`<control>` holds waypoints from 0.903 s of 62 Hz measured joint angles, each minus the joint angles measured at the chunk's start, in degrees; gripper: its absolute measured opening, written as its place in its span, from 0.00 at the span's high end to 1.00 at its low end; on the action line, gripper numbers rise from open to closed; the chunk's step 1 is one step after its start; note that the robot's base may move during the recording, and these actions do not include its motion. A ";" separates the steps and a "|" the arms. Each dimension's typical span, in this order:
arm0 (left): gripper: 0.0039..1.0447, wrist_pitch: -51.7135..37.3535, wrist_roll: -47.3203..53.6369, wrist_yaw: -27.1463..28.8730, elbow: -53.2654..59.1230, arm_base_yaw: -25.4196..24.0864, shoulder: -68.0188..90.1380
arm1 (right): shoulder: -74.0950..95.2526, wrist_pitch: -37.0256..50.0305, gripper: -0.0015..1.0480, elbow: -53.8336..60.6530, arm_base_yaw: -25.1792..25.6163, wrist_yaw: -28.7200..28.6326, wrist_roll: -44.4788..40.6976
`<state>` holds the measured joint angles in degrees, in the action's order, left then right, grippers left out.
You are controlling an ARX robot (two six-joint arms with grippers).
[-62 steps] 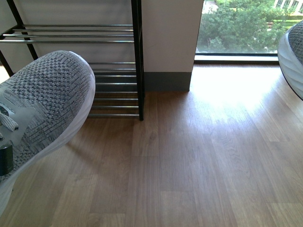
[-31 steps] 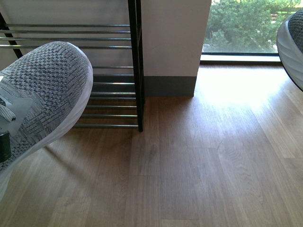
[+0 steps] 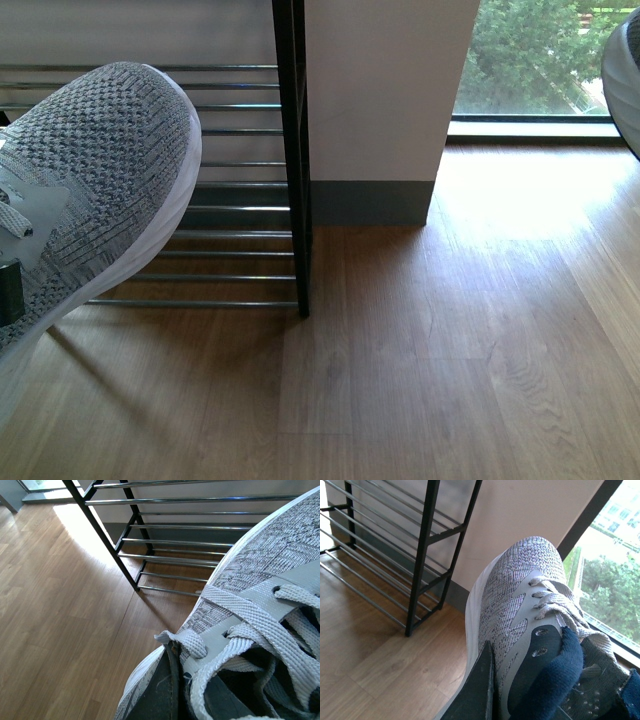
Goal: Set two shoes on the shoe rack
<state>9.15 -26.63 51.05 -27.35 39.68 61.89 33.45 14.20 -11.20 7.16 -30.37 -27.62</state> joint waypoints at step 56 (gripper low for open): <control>0.99 0.00 0.00 0.94 0.00 -0.33 -0.02 | -0.07 0.00 0.99 0.15 -0.02 -0.55 0.24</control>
<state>9.15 -26.63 51.99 -27.35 39.35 61.87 33.39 14.20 -11.05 7.14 -30.92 -27.38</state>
